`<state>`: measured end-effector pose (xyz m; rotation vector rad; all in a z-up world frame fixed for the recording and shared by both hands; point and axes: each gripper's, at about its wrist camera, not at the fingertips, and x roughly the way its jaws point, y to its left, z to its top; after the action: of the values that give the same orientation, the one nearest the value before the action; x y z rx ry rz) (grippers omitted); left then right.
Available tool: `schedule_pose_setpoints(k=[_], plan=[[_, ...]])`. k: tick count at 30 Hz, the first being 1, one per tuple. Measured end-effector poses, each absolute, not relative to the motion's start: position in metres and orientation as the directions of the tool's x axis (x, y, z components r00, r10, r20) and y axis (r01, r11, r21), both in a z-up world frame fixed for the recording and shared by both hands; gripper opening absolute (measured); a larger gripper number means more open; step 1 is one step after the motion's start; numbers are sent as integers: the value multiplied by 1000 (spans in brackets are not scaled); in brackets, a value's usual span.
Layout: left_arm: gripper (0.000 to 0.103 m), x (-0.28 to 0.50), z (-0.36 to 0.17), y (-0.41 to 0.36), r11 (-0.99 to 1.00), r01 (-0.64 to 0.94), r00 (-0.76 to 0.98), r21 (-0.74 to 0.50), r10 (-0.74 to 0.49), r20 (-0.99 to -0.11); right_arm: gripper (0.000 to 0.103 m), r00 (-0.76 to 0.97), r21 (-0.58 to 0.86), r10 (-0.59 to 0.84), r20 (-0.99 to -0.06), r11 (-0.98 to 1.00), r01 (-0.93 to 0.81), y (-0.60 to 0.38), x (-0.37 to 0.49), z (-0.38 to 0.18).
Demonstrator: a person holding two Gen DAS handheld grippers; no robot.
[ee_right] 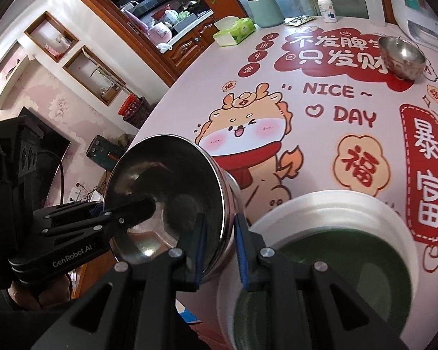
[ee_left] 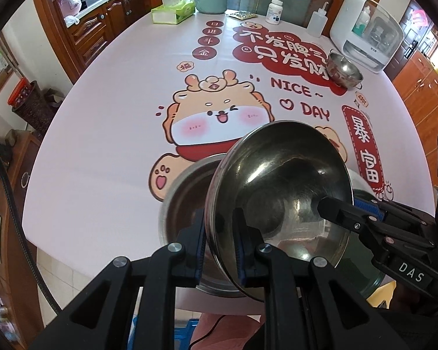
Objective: Organize plates and bowls
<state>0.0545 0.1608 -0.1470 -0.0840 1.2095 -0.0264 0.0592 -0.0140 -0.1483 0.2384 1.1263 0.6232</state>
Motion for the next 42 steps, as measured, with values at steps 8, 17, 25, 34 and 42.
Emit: schedule_pose_setpoints(k=[8,17,25,34,42], plan=[[16,61,-162,179,996,12,311,-87,-86,-947,21,275,467,545,-792,831,-303,8,57,-159],[18,65,-178,184,992,49,262,-118,-126,-957,21,262,439,499,-826,862,-254,17,56,-168],[19,67,-186,184,989,62,235,-136,-147,-961,21,265,423,476,-838,875,-236,17,55,-168],[25,67,-186,187,990,55,233,-133,-142,-962,31,268,426,474,-839,877,-222,17,47,-169],[28,70,-176,178,990,92,265,-110,-131,-955,42,307,399,464,-831,882,-253,16,41,-155]])
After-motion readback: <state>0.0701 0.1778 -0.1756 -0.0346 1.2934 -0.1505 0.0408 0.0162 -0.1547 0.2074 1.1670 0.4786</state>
